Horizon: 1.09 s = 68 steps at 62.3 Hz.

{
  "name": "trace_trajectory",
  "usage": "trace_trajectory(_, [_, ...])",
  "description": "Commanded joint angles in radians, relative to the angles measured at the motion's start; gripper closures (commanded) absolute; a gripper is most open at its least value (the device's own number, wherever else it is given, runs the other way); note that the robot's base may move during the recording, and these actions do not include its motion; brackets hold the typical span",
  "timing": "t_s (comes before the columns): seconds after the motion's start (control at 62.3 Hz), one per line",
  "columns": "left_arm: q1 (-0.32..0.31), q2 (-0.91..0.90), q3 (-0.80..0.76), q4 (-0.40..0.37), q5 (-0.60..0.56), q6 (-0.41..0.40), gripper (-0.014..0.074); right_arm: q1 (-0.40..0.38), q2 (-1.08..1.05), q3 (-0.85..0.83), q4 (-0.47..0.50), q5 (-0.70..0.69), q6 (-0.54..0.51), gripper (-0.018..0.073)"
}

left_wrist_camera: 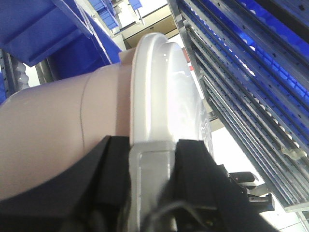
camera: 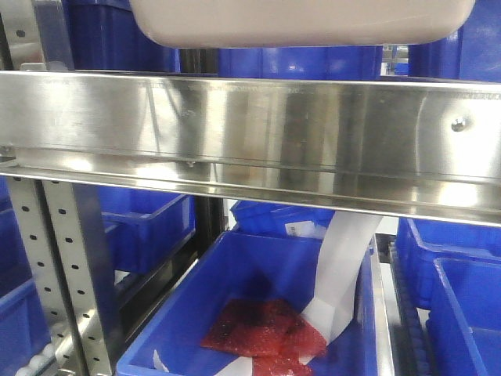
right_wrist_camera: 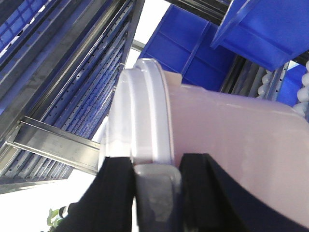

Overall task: Grab white bin and place on right shelf
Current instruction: 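Push the held bin forward onto the upper roller shelf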

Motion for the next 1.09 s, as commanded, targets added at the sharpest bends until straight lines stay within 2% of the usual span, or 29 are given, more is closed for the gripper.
trace_trajectory(0.0, [-0.055,-0.054,-0.036,-0.133,0.349,0.013,0.0714,0.032,-0.032,-0.038,0.097,0.174,0.008,0.0500])
trace_trajectory(0.691, [-0.055,-0.054,-0.036,-0.133,0.347,0.013,0.0714,0.032,-0.032,-0.038,0.097,0.173,0.008,0.0500])
trace_trajectory(0.899, [-0.055,-0.054,-0.036,-0.133,0.276,0.013,0.0714,0.032,-0.032,-0.039,0.097,0.151,0.008,0.0500])
trace_trajectory(1.076, [-0.055,-0.052,-0.036,-0.131,0.153,0.013,0.0714,0.054,-0.014,-0.071,0.097,0.097,0.008,0.0500])
